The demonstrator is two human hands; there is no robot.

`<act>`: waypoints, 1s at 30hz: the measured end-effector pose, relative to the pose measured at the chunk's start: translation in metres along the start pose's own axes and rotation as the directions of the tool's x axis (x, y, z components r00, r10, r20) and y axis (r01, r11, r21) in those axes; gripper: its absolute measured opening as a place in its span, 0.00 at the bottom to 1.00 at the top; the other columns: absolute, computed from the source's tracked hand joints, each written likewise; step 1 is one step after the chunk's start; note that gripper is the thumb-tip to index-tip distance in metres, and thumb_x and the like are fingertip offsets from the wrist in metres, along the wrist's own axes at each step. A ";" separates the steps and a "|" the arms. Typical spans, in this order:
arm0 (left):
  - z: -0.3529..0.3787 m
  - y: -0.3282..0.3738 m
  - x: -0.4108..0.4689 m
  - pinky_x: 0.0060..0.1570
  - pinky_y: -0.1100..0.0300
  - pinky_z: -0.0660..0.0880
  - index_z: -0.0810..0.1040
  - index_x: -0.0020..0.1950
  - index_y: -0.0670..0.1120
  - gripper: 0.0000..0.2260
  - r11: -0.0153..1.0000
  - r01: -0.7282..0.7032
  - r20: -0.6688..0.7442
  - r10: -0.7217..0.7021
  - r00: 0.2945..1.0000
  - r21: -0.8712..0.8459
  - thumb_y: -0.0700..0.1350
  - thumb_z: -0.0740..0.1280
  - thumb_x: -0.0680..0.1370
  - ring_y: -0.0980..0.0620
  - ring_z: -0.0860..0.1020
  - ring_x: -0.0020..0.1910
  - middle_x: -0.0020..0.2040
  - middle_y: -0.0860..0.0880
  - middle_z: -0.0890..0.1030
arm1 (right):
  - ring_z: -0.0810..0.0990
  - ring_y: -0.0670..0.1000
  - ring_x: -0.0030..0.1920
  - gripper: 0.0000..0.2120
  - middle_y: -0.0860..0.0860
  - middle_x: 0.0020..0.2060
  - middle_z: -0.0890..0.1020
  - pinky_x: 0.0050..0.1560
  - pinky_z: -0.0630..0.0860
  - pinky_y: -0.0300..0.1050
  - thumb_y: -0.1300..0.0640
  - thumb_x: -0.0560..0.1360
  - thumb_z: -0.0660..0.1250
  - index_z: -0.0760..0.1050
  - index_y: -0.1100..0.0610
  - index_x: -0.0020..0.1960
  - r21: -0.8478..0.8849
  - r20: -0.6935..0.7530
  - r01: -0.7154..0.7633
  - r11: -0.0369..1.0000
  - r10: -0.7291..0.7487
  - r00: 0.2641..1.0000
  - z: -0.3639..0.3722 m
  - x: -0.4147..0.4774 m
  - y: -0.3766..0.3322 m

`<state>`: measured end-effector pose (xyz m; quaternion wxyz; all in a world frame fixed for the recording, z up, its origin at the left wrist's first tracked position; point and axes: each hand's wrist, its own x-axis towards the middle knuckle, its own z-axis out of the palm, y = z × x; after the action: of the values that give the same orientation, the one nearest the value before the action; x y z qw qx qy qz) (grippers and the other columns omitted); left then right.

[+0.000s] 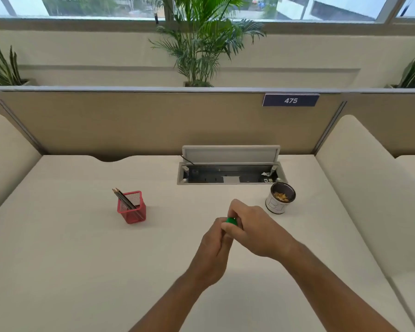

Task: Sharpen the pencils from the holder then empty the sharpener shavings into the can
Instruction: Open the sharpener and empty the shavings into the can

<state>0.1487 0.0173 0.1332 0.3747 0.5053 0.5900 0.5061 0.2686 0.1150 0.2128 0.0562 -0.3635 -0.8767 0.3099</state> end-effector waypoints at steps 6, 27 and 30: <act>0.038 0.010 0.005 0.39 0.57 0.72 0.73 0.53 0.55 0.09 0.992 -0.018 -0.102 0.031 0.994 0.124 0.47 0.56 0.89 0.56 0.74 0.40 0.43 0.58 0.79 | 0.79 0.49 0.39 0.06 0.47 0.40 0.79 0.38 0.76 0.41 0.46 0.83 0.61 0.70 0.48 0.52 -0.039 0.045 0.058 0.998 -0.056 0.997 -0.018 -0.007 0.024; 0.032 0.006 0.053 0.41 0.64 0.76 0.75 0.53 0.49 0.09 0.977 -0.148 -0.007 0.151 0.989 0.154 0.42 0.57 0.89 0.54 0.82 0.42 0.43 0.64 0.81 | 0.85 0.53 0.33 0.07 0.53 0.37 0.82 0.34 0.85 0.48 0.53 0.81 0.65 0.70 0.54 0.47 0.166 0.010 -0.011 0.986 0.009 1.000 -0.042 0.018 0.031; 0.021 0.003 0.054 0.43 0.53 0.81 0.76 0.56 0.44 0.10 0.976 -0.168 0.057 0.161 0.985 0.139 0.45 0.56 0.90 0.51 0.83 0.45 0.44 0.59 0.82 | 0.86 0.51 0.34 0.07 0.53 0.37 0.82 0.36 0.86 0.48 0.54 0.81 0.66 0.71 0.55 0.47 0.153 0.027 0.010 0.988 -0.015 1.000 -0.043 0.019 0.025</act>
<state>0.1583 0.0743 0.1353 0.3073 0.5894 0.5725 0.4800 0.2839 0.1631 0.2304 0.0736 -0.3482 -0.8534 0.3809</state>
